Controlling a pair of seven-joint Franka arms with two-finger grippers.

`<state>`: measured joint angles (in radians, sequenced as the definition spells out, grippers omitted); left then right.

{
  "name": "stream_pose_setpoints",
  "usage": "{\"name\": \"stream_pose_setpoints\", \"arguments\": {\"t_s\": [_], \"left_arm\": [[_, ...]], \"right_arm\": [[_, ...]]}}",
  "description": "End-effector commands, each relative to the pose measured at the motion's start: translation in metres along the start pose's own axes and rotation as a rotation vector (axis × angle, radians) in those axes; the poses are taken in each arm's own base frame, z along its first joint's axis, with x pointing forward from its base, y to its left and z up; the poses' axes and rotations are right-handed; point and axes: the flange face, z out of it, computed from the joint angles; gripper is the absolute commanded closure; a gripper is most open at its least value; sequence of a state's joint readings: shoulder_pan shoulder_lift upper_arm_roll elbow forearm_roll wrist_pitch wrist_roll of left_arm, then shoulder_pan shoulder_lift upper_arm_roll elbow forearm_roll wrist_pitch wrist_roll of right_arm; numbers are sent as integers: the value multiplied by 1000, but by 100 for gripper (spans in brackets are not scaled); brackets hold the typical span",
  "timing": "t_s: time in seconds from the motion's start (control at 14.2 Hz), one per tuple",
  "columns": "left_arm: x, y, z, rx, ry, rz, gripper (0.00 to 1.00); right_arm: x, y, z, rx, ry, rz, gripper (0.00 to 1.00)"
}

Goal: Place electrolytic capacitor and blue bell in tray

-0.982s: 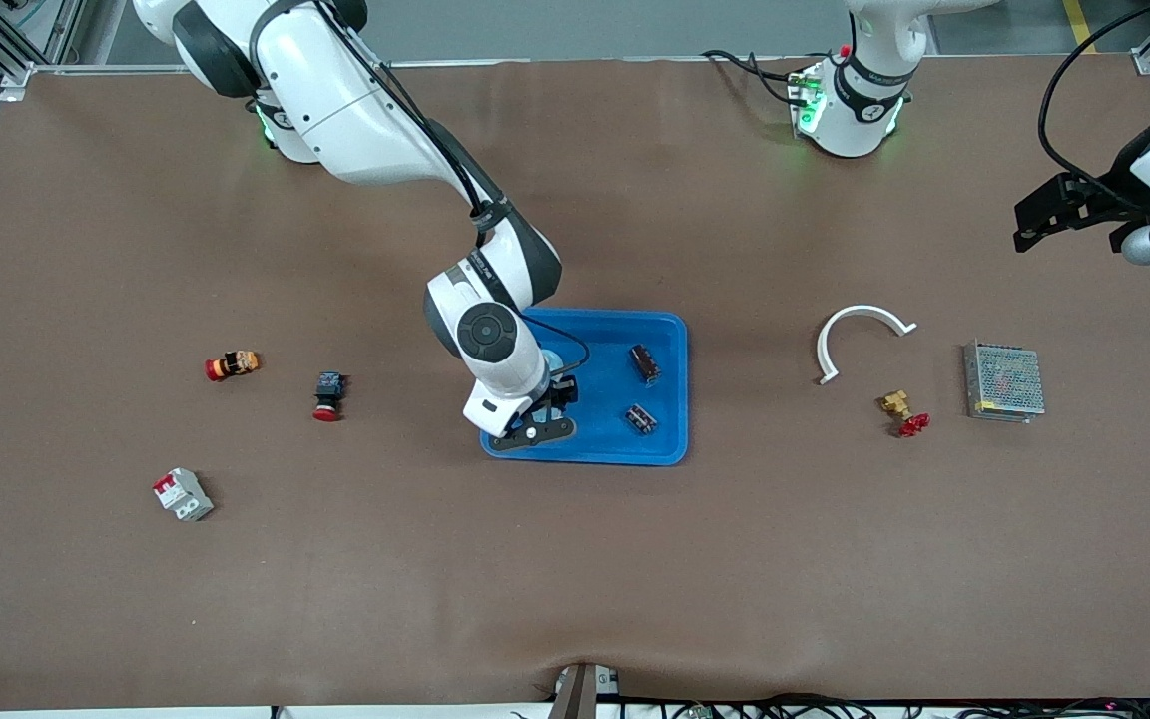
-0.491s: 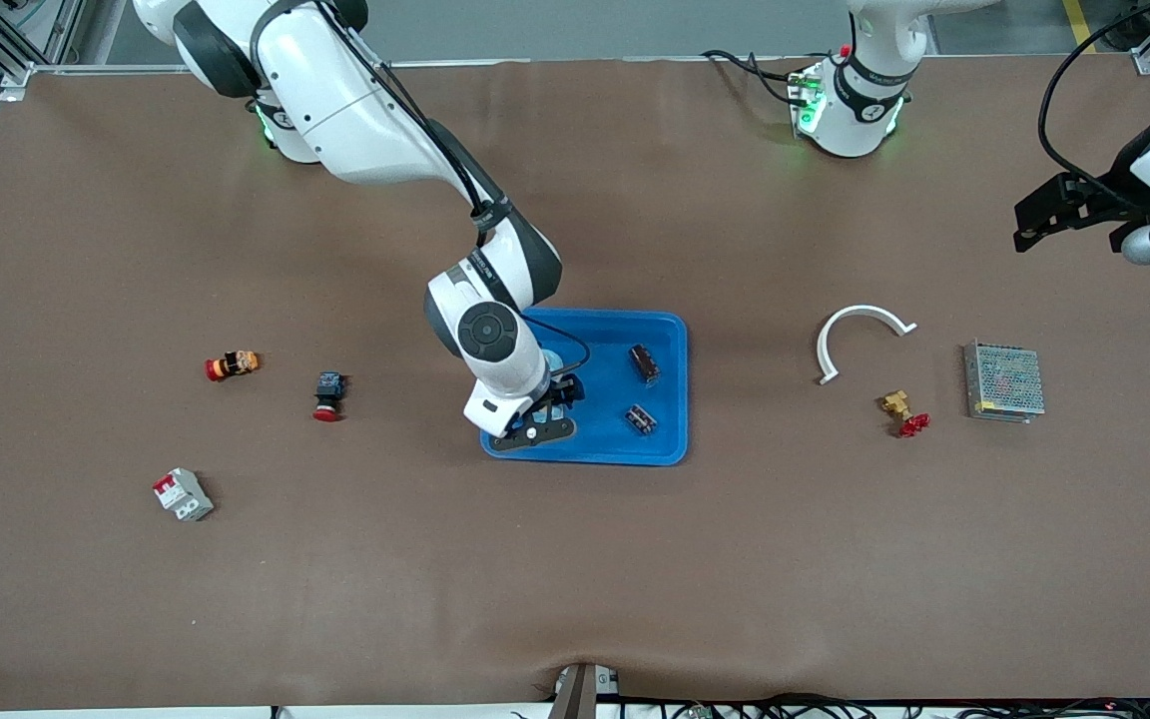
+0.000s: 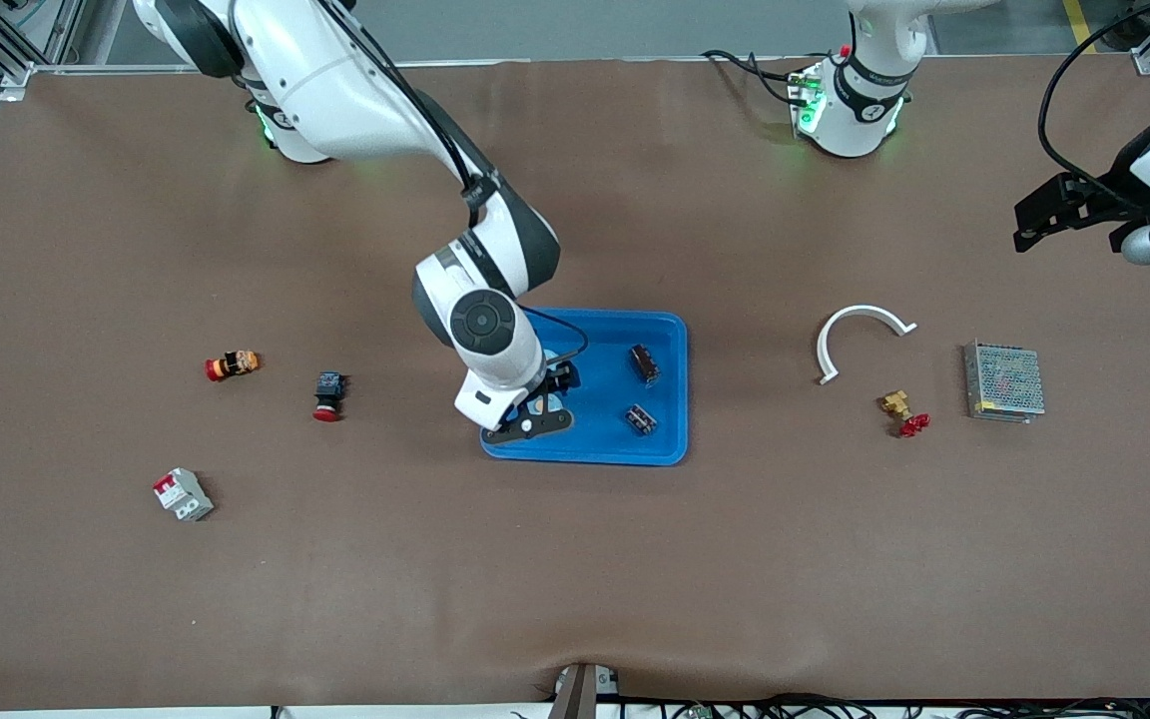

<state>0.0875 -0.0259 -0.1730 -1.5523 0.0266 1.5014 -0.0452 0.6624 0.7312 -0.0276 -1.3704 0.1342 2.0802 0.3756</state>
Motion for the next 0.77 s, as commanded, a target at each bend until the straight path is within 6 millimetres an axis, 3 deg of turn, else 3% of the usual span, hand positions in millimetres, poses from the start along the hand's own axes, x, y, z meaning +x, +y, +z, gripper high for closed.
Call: {"name": "stream_pose_setpoints", "arguments": {"t_s": [0.0, 0.21, 0.42, 0.56, 0.7], "left_arm": [[-5, 2, -3, -18, 4, -12, 0], [-5, 1, -3, -18, 4, -15, 0], [-5, 2, -4, -19, 8, -13, 0], [-6, 2, -4, -19, 7, -15, 0], [-7, 2, -4, -19, 7, -15, 0]], "right_arm": [[-23, 19, -82, -8, -14, 19, 0], [-59, 35, -154, -1, -29, 22, 0], [-104, 66, -223, 4, -34, 38, 0], [-139, 91, -261, 16, -19, 53, 0], [-159, 114, -289, -11, -39, 71, 0]]}}
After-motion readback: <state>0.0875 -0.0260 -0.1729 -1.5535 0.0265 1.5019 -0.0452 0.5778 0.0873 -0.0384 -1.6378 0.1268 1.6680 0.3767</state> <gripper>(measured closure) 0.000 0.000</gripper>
